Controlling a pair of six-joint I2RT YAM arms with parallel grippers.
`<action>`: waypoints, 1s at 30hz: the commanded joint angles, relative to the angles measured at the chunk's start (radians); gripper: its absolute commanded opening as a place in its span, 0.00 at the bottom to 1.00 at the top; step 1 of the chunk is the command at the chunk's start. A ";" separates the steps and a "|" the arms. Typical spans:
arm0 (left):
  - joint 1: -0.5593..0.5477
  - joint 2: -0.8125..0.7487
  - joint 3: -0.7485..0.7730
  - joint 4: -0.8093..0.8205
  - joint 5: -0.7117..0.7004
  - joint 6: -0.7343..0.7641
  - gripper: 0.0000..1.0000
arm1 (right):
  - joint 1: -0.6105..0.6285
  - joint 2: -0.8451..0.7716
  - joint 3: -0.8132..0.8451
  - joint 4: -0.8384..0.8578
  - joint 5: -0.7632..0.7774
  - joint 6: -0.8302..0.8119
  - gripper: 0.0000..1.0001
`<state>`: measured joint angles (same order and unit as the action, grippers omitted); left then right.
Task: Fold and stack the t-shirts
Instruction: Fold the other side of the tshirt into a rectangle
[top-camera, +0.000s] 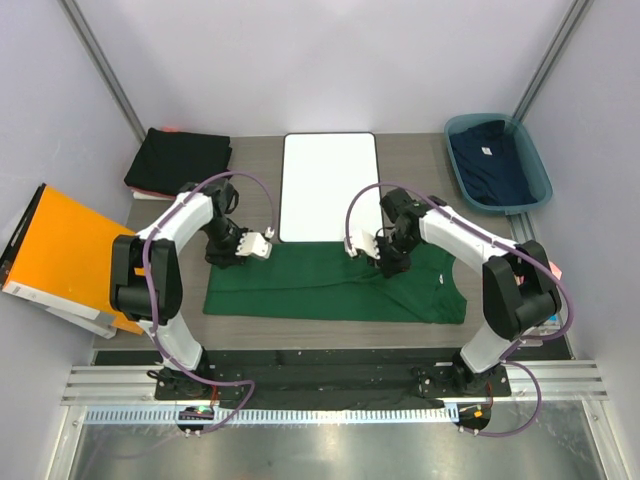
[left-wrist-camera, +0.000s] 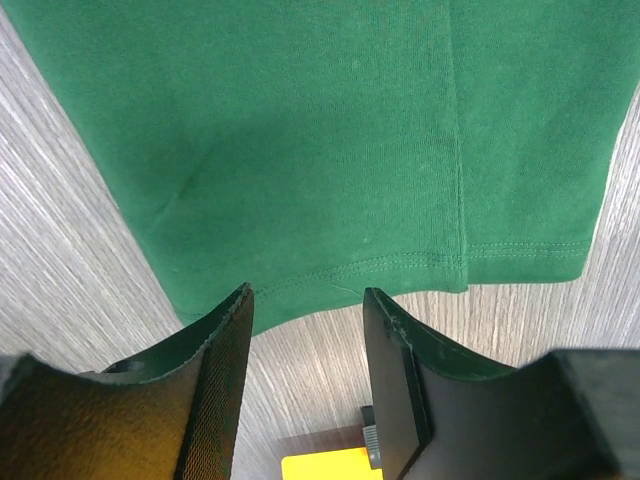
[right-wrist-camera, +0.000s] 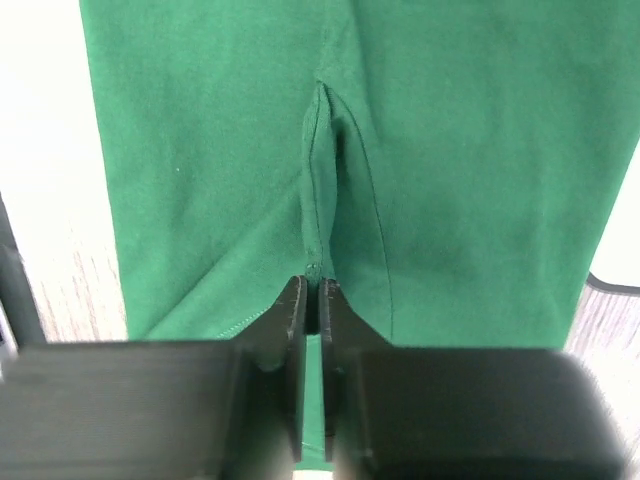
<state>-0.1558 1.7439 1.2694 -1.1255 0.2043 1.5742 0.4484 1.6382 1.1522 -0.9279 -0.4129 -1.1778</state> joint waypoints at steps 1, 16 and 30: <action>-0.002 0.008 0.013 0.004 0.010 -0.017 0.48 | 0.013 0.002 0.037 -0.015 -0.027 -0.017 0.01; -0.008 0.026 0.016 0.004 0.027 0.013 0.48 | 0.124 0.003 0.107 -0.180 -0.175 0.024 0.01; -0.013 0.039 0.016 0.024 0.023 0.044 0.49 | 0.225 -0.052 0.078 -0.243 -0.181 0.007 0.55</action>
<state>-0.1642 1.7721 1.2694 -1.1065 0.2062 1.5906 0.6731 1.6424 1.2282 -1.1511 -0.5922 -1.1717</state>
